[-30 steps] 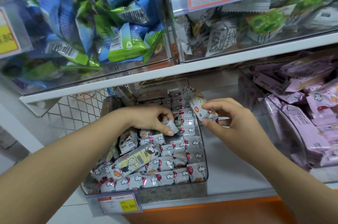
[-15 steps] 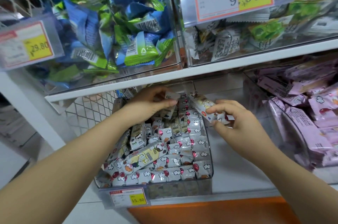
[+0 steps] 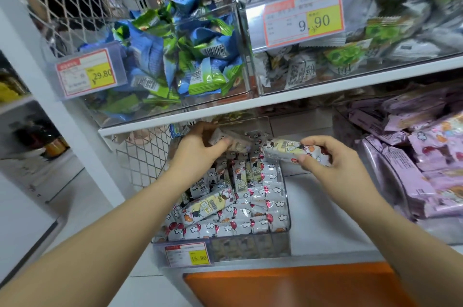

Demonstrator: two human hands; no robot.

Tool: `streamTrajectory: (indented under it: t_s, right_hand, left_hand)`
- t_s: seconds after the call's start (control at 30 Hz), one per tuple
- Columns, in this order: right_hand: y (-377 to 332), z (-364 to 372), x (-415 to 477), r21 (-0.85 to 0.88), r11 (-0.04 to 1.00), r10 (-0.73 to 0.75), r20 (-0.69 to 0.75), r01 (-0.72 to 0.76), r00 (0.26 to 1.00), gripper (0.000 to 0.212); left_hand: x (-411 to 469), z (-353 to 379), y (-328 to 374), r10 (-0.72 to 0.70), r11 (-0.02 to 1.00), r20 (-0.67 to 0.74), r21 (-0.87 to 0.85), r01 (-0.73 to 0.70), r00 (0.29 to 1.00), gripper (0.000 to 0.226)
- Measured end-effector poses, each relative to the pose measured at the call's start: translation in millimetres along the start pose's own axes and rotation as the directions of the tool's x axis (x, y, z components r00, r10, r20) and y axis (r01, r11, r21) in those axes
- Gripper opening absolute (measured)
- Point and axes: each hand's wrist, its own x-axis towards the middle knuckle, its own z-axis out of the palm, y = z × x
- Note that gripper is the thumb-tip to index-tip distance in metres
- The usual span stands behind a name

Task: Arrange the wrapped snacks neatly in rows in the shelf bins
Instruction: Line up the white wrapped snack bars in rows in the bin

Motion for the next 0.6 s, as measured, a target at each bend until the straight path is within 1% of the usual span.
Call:
streamTrajectory:
  t_s: [0.07, 0.13, 0.2, 0.27, 0.3, 0.33, 0.37, 0.43, 0.47, 0.53, 0.6]
  right_hand:
    - [-2, -5, -1, 0.078, 0.996, 0.041, 0.009, -0.041, 0.999, 0.024]
    - [-2, -9, -1, 0.171, 0.981, 0.090, 0.032, -0.094, 0.995, 0.023]
    - [-5, -13, -1, 0.212, 0.969, 0.116, 0.065, -0.128, 0.991, 0.019]
    - [-7, -16, -2, 0.274, 0.951, 0.120, 0.104, -0.144, 0.987, 0.031]
    - [-7, -18, -2, 0.338, 0.928, 0.122, 0.118, -0.155, 0.985, 0.034]
    - [-7, -19, -1, 0.401, 0.899, 0.130, 0.133, -0.173, 0.982, 0.032]
    - [-8, -20, -1, 0.450, 0.875, 0.125, 0.151, -0.181, 0.981, 0.026]
    - [-10, -22, -1, 0.481, 0.858, 0.114, 0.164, -0.181, 0.980, 0.015]
    - [-11, -23, -1, 0.484, 0.856, 0.116, 0.166, -0.183, 0.979, 0.018]
    - [-11, -26, 0, 0.489, 0.851, 0.127, 0.165, -0.193, 0.978, 0.033]
    - [-12, -29, 1, 0.499, 0.843, 0.134, 0.166, -0.201, 0.977, 0.038]
  left_hand:
    - [-5, -1, 4, -0.083, 0.990, 0.037, -0.109, 0.087, 0.996, 0.029]
    - [-9, 0, 9, -0.148, 0.954, 0.104, -0.246, 0.169, 0.984, 0.022]
    - [-14, 3, 16, -0.209, 0.858, 0.179, -0.439, 0.268, 0.962, 0.013]
    - [-19, 6, 23, -0.249, 0.727, 0.254, -0.588, 0.354, 0.934, 0.012]
    - [-21, 8, 25, -0.262, 0.679, 0.281, -0.627, 0.383, 0.923, 0.012]
    - [-24, 10, 27, -0.266, 0.643, 0.303, -0.651, 0.403, 0.915, 0.013]
    - [-26, 12, 28, -0.267, 0.623, 0.319, -0.663, 0.415, 0.909, 0.013]
    - [-29, 14, 31, -0.263, 0.622, 0.331, -0.660, 0.422, 0.906, 0.014]
    - [-30, 15, 32, -0.261, 0.636, 0.327, -0.649, 0.416, 0.909, 0.014]
    - [-30, 15, 34, -0.249, 0.643, 0.320, -0.651, 0.403, 0.914, 0.014]
    - [-30, 14, 36, -0.257, 0.599, 0.325, -0.686, 0.413, 0.910, 0.014]
